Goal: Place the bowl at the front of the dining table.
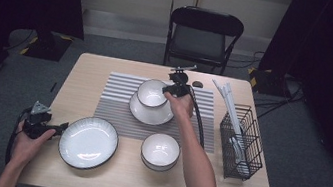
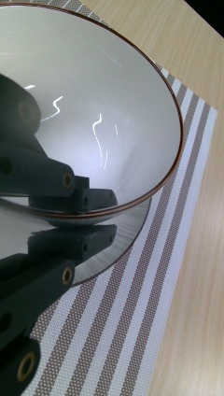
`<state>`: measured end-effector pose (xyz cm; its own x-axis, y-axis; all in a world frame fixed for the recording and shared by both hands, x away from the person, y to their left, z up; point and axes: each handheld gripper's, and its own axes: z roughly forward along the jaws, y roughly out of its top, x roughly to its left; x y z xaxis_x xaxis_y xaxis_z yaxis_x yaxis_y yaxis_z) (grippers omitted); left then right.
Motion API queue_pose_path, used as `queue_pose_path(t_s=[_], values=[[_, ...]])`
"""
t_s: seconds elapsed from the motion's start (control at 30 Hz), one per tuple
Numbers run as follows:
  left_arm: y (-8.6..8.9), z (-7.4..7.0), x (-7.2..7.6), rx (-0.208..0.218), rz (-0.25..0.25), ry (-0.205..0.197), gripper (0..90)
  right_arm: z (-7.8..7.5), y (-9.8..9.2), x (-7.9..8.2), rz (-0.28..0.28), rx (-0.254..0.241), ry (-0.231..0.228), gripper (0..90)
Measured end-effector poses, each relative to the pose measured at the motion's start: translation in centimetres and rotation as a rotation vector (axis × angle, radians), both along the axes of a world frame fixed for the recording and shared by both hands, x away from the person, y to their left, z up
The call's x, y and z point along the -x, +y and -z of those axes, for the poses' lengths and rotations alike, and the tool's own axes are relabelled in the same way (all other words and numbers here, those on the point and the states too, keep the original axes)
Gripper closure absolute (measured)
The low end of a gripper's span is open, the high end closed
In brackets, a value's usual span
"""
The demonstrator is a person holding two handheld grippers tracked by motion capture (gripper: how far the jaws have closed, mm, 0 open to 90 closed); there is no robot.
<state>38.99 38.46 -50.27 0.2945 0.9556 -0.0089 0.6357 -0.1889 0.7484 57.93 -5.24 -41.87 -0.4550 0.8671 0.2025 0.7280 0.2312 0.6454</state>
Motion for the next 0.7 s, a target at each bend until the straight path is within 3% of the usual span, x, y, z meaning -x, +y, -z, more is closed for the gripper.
queue_pose_path(t_s=[0.5,0.7], values=[[0.0,0.0,0.0,0.0,0.001,0.001,20.8,1.7,0.5,0.0,-0.01,0.031,0.03,81.8],[0.0,0.0,0.0,0.0,0.001,0.001,20.8,2.0,0.2,0.0,-0.002,0.021,0.037,81.9]])
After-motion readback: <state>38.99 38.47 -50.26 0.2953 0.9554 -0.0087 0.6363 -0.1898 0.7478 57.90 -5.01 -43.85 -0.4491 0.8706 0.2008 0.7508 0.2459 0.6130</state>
